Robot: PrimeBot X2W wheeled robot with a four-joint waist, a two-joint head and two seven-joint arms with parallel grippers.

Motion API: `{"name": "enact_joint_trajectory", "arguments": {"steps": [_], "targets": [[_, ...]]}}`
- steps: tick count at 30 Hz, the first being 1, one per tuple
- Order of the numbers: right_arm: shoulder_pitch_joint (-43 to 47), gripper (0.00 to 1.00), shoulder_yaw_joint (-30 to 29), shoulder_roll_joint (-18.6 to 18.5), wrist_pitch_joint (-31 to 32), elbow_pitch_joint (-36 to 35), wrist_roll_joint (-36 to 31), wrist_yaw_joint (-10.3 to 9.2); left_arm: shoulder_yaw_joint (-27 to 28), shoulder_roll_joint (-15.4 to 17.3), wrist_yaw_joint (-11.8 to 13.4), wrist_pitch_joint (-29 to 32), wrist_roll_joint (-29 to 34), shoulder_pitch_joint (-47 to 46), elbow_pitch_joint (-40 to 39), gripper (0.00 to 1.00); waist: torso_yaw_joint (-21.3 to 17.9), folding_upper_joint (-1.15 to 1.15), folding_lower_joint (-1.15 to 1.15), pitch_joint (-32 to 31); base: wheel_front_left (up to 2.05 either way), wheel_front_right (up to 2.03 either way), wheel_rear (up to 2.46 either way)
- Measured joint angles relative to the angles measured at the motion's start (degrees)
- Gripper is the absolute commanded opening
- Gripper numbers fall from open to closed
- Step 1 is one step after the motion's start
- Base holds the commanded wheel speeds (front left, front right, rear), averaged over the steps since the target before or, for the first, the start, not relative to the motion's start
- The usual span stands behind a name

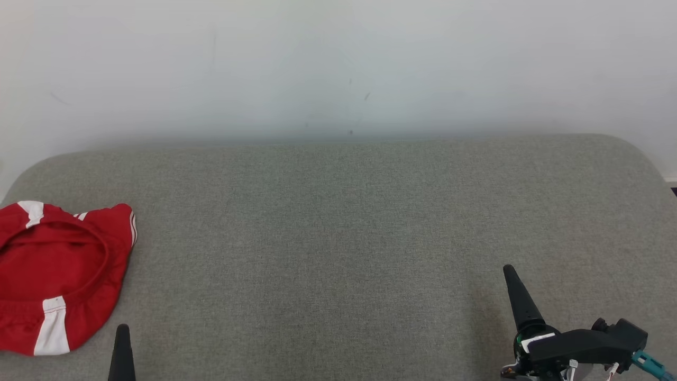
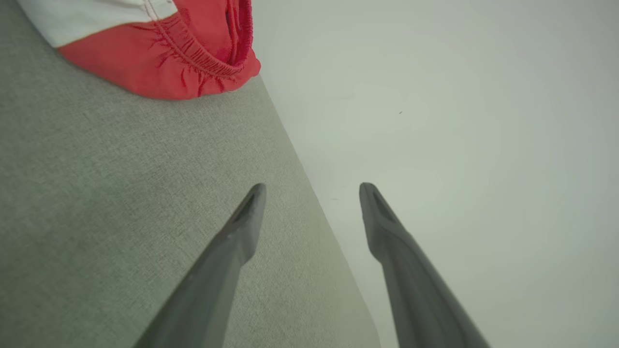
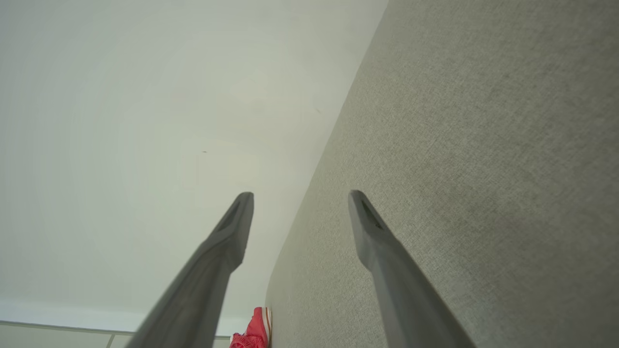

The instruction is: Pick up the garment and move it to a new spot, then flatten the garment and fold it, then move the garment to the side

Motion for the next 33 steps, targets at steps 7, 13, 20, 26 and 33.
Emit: {"name": "enact_joint_trajectory", "arguments": {"steps": [7,13,20,26,33], "targets": [[0.9,1.0,-0.3,0.0,-1.7,-2.7,-9.2,0.0,-0.7,-0.2,0.0,-1.1,10.0,-0.3,-0.8,1.0,-0.2,0.0,0.0,0.0,0.0,0.0,0.0],[1.7,1.0,0.9,0.0,-3.2,-5.4,-19.2,0.0,-1.8,-0.2,0.0,-2.4,18.1,-1.2,-2.1,1.0,-0.6,0.0,0.0,0.0,0.0,0.0,0.0],[2.7,1.0,1.2,0.0,-4.6,-7.4,-28.4,0.0,-3.4,-0.2,1.3,-3.5,25.6,-1.4,-2.4,1.0,-1.1,0.0,0.0,-0.1,0.0,0.0,0.0],[3.5,1.0,1.2,0.1,-6.0,-9.6,-34.8,0.0,-4.8,-0.2,1.8,-4.4,31.8,-1.6,-3.2,1.0,-1.4,0.0,0.0,-0.1,0.0,0.0,0.0],[4.3,1.0,1.0,0.0,-7.2,-10.8,-39.3,0.0,-5.6,-0.1,1.7,-5.4,36.4,-2.2,-3.8,1.0,-1.6,0.0,0.0,-0.1,0.0,0.0,0.0]]}}
